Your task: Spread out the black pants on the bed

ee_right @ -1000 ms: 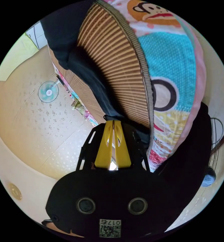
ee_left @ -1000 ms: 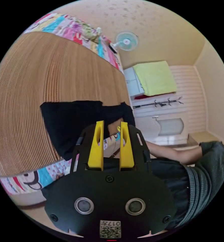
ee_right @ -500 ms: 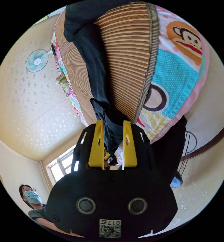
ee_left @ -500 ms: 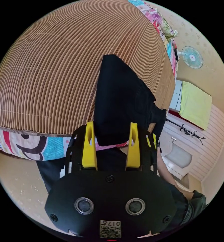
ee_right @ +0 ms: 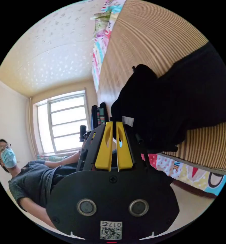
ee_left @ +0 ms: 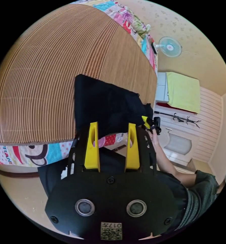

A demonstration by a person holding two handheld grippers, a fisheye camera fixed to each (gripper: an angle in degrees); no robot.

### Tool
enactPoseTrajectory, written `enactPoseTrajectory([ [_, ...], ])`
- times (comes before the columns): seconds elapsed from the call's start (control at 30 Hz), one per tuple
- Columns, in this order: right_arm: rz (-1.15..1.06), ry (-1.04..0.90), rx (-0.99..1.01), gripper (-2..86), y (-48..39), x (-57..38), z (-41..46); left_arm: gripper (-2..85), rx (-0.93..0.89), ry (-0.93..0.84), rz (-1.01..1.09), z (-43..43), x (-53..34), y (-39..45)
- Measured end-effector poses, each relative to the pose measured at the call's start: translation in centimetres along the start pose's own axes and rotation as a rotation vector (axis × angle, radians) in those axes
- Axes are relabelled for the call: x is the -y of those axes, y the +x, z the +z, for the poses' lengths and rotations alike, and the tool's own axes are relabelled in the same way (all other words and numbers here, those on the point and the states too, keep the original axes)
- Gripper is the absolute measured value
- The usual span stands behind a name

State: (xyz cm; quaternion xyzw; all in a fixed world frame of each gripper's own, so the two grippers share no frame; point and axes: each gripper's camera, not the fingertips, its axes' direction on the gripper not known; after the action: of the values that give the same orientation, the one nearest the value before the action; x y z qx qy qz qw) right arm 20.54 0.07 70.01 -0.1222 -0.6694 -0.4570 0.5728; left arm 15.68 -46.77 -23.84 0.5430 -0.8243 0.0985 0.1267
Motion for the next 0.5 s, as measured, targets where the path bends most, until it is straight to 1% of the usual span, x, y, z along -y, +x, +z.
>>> enactPoseTrajectory([
  [0.07, -0.088, -0.079, 0.027, 2.9, -2.0, -0.5, 2.2, 17.5, -0.08, -0.03, 0.052, 1.1, 1.4, 2.5],
  [0.13, -0.121, -0.128, 0.019, 2.9, -3.0, -0.8, 3.8, 19.1, -0.118, -0.051, 0.078, 2.3, 2.6, 4.7],
  [0.23, -0.164, -0.177, 0.016, 3.0, -4.3, -1.1, 6.1, 21.7, -0.101, -0.09, 0.1, 4.9, 4.9, 8.1],
  [0.3, -0.185, -0.193, 0.023, 3.0, -4.8, -1.2, 7.0, 22.1, -0.034, -0.128, 0.134, 6.9, 6.4, 10.2],
  [0.37, -0.207, -0.198, 0.031, 3.0, -5.5, -1.2, 7.7, 22.3, 0.128, -0.2, 0.199, 10.0, 8.2, 12.8],
  [0.4, -0.21, -0.197, 0.023, 3.0, -5.6, -1.3, 7.8, 22.2, 0.166, -0.225, 0.218, 10.8, 8.5, 13.4],
  [0.47, -0.229, -0.213, -0.013, 3.1, -6.1, -1.4, 8.0, 18.1, 0.367, -0.321, 0.296, 14.0, 9.4, 15.6],
  [0.5, -0.236, -0.222, -0.02, 3.1, -6.1, -1.4, 8.1, 15.5, 0.423, -0.342, 0.322, 14.8, 9.4, 16.0],
])
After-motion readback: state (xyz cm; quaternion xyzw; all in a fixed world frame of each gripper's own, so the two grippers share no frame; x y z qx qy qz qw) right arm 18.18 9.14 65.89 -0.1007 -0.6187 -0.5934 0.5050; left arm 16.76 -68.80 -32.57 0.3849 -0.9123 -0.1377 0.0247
